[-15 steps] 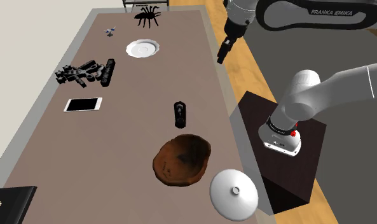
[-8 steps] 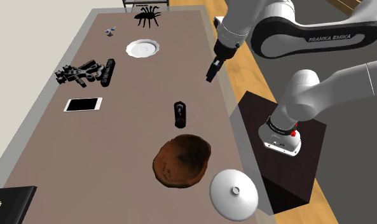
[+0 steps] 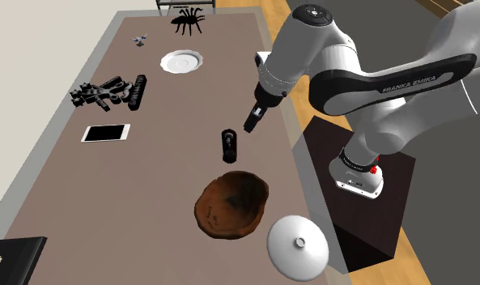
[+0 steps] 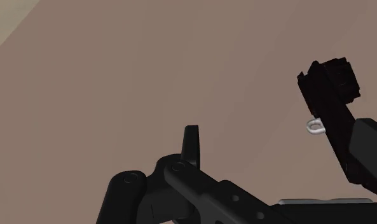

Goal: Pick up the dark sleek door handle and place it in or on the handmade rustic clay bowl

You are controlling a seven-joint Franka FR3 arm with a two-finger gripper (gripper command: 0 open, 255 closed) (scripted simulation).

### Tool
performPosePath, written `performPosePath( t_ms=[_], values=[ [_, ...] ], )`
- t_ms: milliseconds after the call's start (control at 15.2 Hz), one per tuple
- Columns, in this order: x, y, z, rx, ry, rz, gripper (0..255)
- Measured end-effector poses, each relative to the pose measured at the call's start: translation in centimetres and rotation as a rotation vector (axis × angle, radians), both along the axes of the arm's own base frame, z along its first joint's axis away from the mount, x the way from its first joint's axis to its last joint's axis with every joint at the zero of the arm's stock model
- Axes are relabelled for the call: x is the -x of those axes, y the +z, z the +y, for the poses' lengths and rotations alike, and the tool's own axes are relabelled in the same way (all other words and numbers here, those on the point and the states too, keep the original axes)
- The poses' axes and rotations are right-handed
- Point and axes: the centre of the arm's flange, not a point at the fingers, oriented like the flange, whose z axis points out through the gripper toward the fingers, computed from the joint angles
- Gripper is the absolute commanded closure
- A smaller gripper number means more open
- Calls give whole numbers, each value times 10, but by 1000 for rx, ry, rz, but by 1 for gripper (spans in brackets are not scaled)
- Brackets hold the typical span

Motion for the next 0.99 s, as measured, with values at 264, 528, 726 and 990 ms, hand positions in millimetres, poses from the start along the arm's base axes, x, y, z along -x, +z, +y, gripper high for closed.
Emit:
performPosePath(
  t_ms=[264, 528, 726, 990],
  values=[
    [1, -16, 46, -14, 6, -30, 0],
    [0, -37, 66, -22, 9, -43, 0],
    [-4, -53, 71, -23, 9, -44, 0],
    [-8, -64, 71, -24, 9, -44, 0]
  ],
)
